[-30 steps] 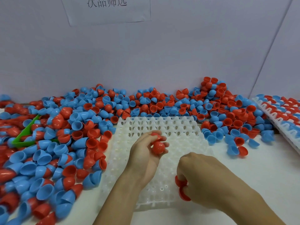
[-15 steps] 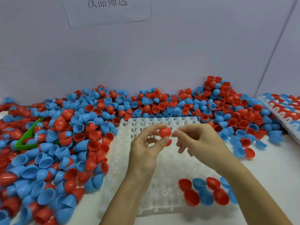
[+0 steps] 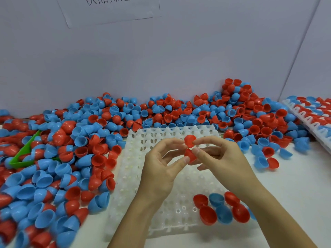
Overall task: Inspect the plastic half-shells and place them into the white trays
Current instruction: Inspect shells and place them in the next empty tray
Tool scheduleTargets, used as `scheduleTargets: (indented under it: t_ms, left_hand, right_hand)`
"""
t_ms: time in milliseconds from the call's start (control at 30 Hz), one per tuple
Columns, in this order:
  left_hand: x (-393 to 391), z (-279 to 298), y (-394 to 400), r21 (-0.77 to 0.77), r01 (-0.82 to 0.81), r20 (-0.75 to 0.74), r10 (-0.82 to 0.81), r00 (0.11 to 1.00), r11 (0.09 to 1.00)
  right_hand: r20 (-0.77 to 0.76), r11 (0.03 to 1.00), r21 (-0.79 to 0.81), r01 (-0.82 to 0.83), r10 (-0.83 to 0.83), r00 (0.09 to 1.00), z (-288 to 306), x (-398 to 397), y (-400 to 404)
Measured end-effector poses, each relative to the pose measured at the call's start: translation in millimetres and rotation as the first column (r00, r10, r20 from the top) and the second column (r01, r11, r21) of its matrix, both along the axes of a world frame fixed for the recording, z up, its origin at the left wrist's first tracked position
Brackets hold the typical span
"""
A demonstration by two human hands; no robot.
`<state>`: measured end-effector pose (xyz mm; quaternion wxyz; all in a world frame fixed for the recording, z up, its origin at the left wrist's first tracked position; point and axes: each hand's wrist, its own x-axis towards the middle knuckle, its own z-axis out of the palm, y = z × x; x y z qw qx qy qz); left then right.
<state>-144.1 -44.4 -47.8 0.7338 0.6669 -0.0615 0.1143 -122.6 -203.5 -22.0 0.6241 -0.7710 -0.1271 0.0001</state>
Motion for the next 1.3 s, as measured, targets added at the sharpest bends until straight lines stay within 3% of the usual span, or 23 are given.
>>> scheduleTargets:
  t_ms: [100, 233, 400, 600, 767, 933, 1100, 1300]
  left_hand:
    - [0, 1, 3, 0.0, 0.03, -0.011, -0.03, 0.999, 1.0]
    - [0, 0, 5, 0.035, 0.109, -0.03, -0.108, 0.994, 0.993]
    - [1, -1, 5, 0.094, 0.146, -0.019, -0.145, 0.989, 0.985]
    - [2, 1, 17, 0.098, 0.023, 0.046, -0.028, 0.999, 0.995]
    - [8, 0, 24, -0.07, -0.19, -0.022, 0.189, 0.982, 0.979]
    - [9, -1, 22, -0.104, -0.232, -0.069, 0.225, 0.972, 0.967]
    - [9, -3, 21, -0.079, -0.228, -0.105, 0.219, 0.97, 0.97]
    - [7, -3, 20, -0.04, -0.227, -0.112, 0.221, 0.969, 0.973]
  right_hand:
    - [-0.005, 1.0, -0.008, -0.018, 0.018, 1.0, 0, 0, -3]
    - [-0.036, 0.985, -0.164, -0.05, 0.045, 0.998, 0, 1, -8]
    - [0.037, 0.959, -0.282, 0.006, 0.005, 0.999, -3, 1, -6]
    - [0.091, 0.932, -0.351, 0.086, -0.057, 0.994, 5, 1, -7]
    - [0.101, 0.796, -0.606, -0.013, 0.094, 0.99, 32, -6, -8]
    - [0.04, 0.591, -0.803, -0.073, 0.176, 0.984, 40, -27, 2]
    - [-0.152, 0.468, -0.853, -0.23, 0.199, 0.968, 29, -46, 21]
    - [-0.159, 0.214, -0.951, -0.224, 0.285, 0.945, 25, -52, 41]
